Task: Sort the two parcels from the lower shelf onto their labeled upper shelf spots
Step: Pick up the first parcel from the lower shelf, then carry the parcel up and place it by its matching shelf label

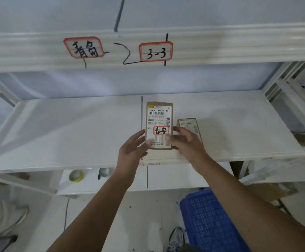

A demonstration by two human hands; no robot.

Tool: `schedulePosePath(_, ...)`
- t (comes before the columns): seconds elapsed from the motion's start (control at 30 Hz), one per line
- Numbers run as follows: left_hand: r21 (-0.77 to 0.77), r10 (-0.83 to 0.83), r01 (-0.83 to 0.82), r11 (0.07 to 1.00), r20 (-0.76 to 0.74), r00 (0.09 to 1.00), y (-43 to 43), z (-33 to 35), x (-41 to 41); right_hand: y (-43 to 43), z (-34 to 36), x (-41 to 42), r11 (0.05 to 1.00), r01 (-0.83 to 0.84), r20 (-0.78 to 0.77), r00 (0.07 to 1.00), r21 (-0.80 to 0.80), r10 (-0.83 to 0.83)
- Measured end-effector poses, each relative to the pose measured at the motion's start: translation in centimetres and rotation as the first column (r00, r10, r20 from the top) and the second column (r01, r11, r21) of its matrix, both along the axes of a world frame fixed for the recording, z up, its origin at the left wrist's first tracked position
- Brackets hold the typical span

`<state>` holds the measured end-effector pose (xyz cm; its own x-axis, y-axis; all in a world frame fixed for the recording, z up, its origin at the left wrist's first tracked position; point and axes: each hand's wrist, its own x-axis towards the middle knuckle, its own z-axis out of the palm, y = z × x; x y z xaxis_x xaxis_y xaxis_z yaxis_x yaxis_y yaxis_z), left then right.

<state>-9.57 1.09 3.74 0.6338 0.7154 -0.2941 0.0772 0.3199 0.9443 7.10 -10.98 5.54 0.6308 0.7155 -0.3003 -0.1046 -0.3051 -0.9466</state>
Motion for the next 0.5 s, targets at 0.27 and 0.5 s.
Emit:
schedulePosePath(0.27,0.030,-0.012,0.010,0.999,0.081,0.997,-1.0,3.2,-5.1,-0.8,2.9,-5.3,0.994,0.021,0.043,0.999,0.109,-0.025)
schedulePosePath(0.5,0.112,-0.041,0.030,0.993,0.103,0.994,-1.5,4.8,-9.6,-1.5,4.8,-10.0,0.991,0.039,0.129,0.990,0.131,-0.056)
